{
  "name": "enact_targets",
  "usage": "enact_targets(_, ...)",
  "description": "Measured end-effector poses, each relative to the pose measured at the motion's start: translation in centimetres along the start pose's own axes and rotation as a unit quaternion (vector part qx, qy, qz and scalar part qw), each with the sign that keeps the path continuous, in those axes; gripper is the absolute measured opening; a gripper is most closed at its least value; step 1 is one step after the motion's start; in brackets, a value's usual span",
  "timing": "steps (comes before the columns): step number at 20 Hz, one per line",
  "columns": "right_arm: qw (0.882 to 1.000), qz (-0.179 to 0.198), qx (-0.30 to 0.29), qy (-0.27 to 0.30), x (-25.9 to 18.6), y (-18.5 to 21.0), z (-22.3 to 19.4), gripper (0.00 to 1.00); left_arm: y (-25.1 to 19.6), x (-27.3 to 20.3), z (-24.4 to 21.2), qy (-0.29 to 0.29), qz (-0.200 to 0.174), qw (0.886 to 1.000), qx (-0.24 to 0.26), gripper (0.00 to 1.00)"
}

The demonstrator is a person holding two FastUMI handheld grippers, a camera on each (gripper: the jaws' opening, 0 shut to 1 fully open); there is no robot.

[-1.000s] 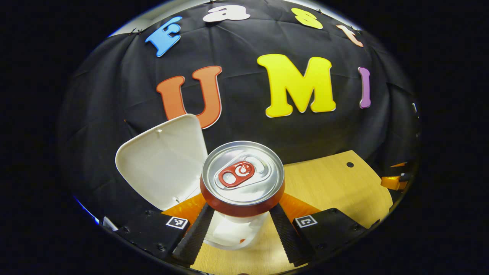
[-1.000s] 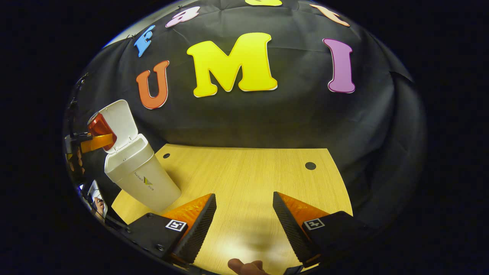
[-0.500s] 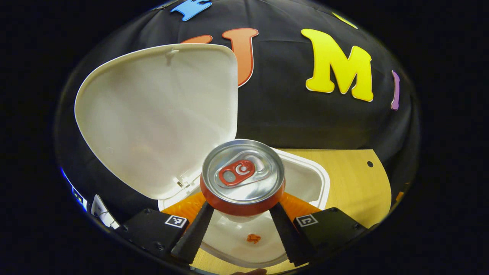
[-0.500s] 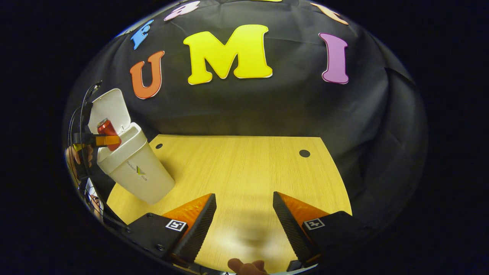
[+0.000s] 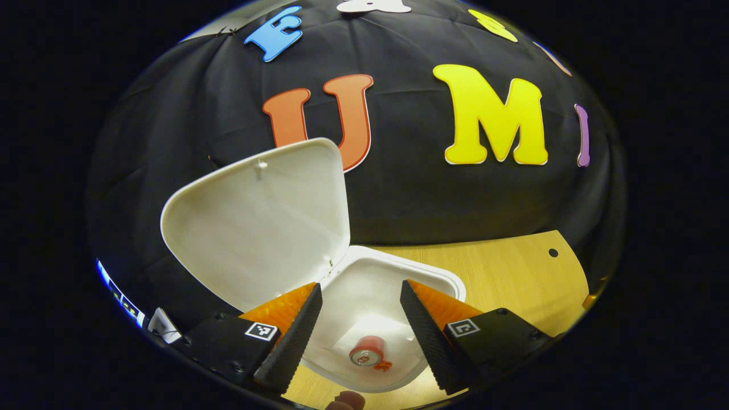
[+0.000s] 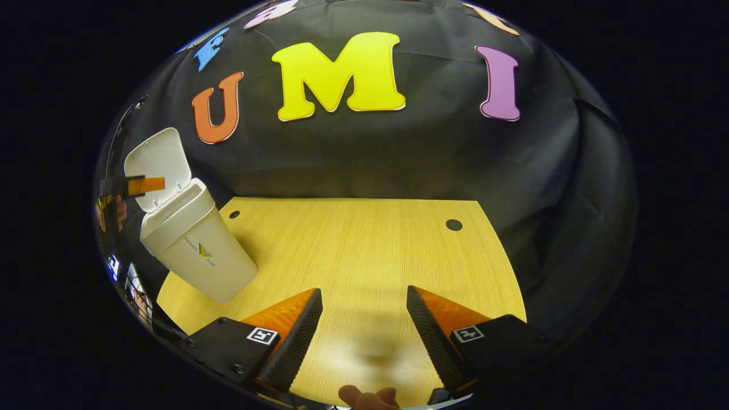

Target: Press the lid of the desktop garbage bin to open it, pick up the crumpled paper on the desktop and throw it into the bin, then pick up the pop can on the desktop and drop it into the bin, and finally close the garbage bin lid.

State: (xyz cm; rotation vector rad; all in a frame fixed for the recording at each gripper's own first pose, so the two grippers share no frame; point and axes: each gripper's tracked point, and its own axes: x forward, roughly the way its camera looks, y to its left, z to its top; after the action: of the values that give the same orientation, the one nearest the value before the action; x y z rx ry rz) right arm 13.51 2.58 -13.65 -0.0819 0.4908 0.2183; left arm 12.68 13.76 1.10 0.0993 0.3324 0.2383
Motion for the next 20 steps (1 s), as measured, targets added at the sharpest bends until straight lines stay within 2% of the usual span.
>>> enact_targets(6, 1.000, 0.017, 0.004, -0.001, 0.5, 0.2, 0.0, 0.95, 2.3, -3.1, 10.3, -0.093, 0.029, 0.995, 0.006, 0.94)
enact_targets(10, 1.000, 0.025, 0.005, 0.000, 0.6, 0.4, -0.2, 0.95, 6.4, -2.1, 14.1, -0.106, 0.066, 0.992, -0.029, 0.94)
enact_targets(13, 1.000, 0.027, 0.004, 0.002, 0.6, 0.2, -0.8, 0.95, 9.7, -0.2, 14.3, -0.085, 0.102, 0.989, -0.064, 0.94)
enact_targets(16, 1.000, 0.020, 0.008, 0.008, 0.3, -0.8, -1.7, 0.95, 12.0, 1.4, 12.8, -0.045, 0.137, 0.982, -0.122, 0.94)
enact_targets(17, 1.000, 0.020, 0.015, 0.009, 0.1, -1.1, -2.0, 0.95, 12.4, 1.8, 12.4, -0.033, 0.152, 0.979, -0.135, 0.94)
enact_targets(18, 1.000, 0.019, 0.019, 0.011, -0.1, -1.3, -2.3, 0.95, 12.5, 2.0, 11.9, -0.025, 0.165, 0.975, -0.145, 0.99)
enact_targets(20, 1.000, 0.013, 0.020, 0.013, -0.5, -2.2, -2.9, 0.95, 12.4, 2.8, 10.7, -0.005, 0.173, 0.971, -0.166, 0.95)
